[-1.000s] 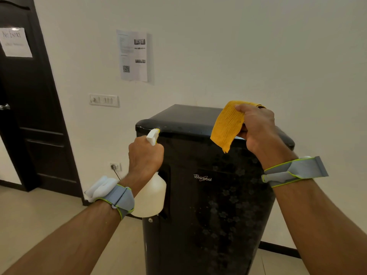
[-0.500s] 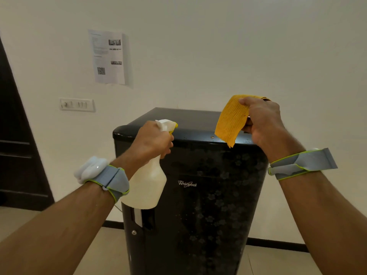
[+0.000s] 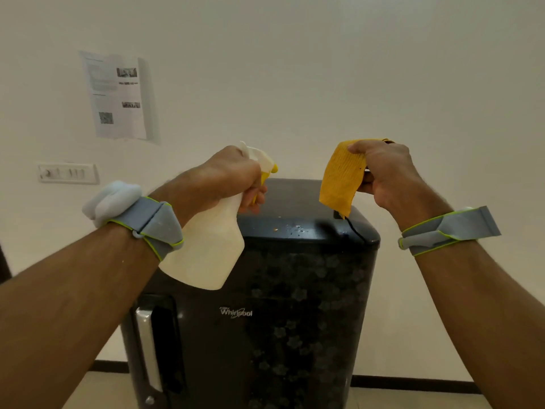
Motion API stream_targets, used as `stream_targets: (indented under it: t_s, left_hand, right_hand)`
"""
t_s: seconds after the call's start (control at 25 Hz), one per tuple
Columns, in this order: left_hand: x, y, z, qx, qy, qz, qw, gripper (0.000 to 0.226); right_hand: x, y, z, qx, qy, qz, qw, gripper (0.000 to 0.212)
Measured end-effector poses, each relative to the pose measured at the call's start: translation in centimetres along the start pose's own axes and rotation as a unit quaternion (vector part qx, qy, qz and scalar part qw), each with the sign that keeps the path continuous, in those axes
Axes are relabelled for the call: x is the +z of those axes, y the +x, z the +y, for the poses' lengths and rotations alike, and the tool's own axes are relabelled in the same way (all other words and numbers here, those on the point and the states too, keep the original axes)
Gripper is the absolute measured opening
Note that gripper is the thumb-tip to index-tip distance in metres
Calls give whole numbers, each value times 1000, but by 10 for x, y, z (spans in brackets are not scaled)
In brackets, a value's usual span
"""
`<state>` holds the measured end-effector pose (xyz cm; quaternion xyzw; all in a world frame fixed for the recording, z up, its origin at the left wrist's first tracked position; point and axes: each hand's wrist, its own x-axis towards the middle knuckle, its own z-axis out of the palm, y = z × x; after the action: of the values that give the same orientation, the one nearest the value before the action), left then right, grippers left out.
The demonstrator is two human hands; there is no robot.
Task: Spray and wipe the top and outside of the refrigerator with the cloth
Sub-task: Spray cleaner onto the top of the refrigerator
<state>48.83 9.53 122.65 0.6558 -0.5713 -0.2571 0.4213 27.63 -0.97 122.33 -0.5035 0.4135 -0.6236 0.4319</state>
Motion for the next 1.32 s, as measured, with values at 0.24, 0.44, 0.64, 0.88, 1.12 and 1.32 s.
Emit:
stream_targets:
  t_s: [0.24,0.44,0.64,0.88,1.12,1.32]
  left_hand:
    - [13,35,32,-6,32,-2,999,38]
    - [24,61,38,4,34,-8,999,39]
    - [25,87,39,-4,62,-16,998,33]
    - [21,131,29,-7,87,9,996,19]
    - [11,166,16,-2,106,9,994,24]
    - [1,181,10,-4,123,29,992,18]
  right_hand:
    - [-8,49,2,-2,-37,-1,999,15]
    - [1,74,11,5,-46,-3,999,18]
    - [15,91,19,7,-57,7,998,17]
    - [23,116,26,8,-80,38,996,16]
    - [38,134,37,10,-96,38,995,14]
    - [50,141,46,12,-110,31,993,16]
